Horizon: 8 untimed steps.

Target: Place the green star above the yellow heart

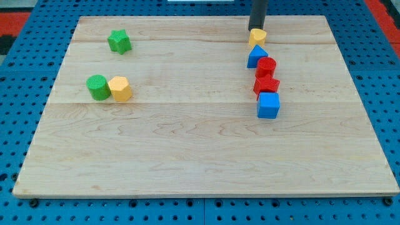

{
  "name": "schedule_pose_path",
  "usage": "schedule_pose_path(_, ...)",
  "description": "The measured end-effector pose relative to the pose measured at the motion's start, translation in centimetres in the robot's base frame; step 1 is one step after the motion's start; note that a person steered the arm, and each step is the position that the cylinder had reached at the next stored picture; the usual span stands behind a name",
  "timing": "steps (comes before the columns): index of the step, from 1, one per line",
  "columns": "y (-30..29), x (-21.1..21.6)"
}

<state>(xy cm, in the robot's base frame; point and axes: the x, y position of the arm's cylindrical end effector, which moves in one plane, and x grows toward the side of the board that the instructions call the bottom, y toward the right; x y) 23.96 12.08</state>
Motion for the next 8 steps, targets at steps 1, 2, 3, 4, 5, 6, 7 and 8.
schedule_pose_path(1, 0.4, -0.6)
schedule_pose_path(2, -6.4, -2.7)
schedule_pose_path(3, -17.3, -3.2)
schedule_pose_path(4, -27.9, -4.7)
schedule_pose_path(5, -36.3, -1.5)
schedule_pose_path(6, -36.2, 2.8)
schedule_pose_path(7, -30.3, 5.5)
schedule_pose_path(8, -23.7, 3.8)
